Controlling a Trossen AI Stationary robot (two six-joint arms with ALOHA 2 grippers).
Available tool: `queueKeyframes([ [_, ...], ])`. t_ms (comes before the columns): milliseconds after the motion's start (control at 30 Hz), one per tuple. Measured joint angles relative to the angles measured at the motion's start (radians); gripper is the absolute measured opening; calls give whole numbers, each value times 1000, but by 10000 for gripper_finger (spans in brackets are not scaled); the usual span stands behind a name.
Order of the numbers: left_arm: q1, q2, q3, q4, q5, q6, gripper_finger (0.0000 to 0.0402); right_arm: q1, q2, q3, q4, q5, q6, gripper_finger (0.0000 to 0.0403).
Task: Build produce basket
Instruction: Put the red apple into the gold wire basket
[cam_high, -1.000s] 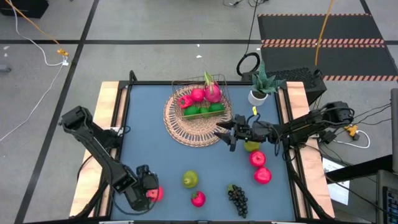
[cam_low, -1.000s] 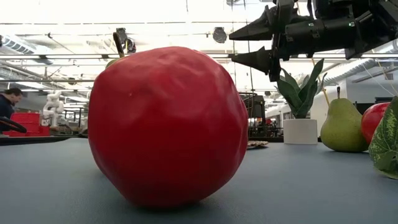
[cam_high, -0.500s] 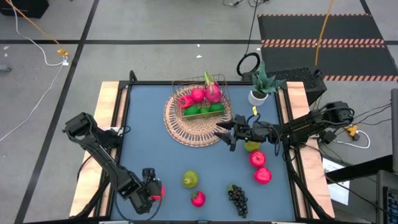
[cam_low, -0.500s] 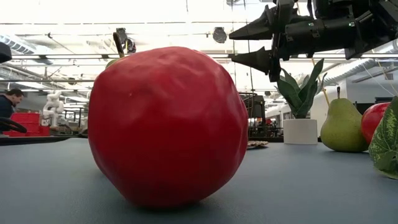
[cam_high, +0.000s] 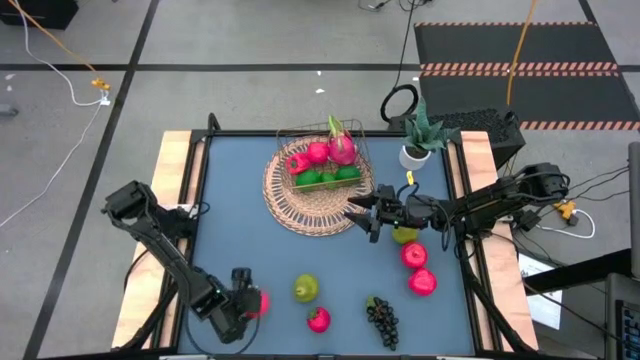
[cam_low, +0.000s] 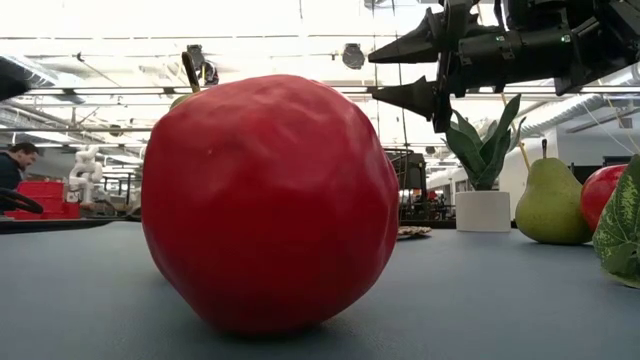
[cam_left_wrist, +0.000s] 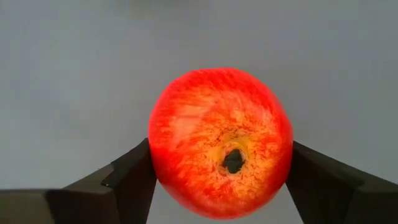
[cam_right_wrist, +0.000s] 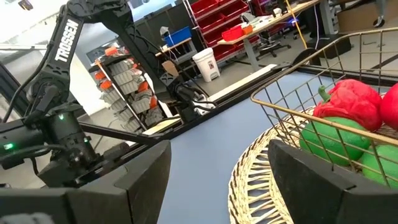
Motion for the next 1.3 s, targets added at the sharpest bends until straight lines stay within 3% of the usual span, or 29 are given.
queueKeyframes([
  [100,58,-54,-6,11,-153,70,317,0,8,0,5,6,-12,265],
  [200,103,-129,1,0,-236,176,333,0,23,0,2,6,-10,265],
  [300,184,-210,-4,-38,-315,312,325,0,29,1,-5,6,-11,265],
  [433,353,-327,-2,38,-477,493,307,-7,28,1,3,5,-47,265],
  [533,550,-356,0,196,-456,647,306,-13,21,1,11,5,-52,265],
  [633,747,-353,0,337,-370,758,318,-15,23,2,8,4,-48,265],
  [733,922,-318,3,428,-261,796,327,-7,22,2,9,2,-46,265],
  [833,1060,-286,-2,424,-221,758,330,7,22,2,6,1,-46,265],
  [1000,1212,-248,1,388,-156,639,332,16,22,2,-16,-2,-48,265],
  [1300,1343,-138,1,448,-101,734,333,-1,23,2,-15,1,-48,265],
])
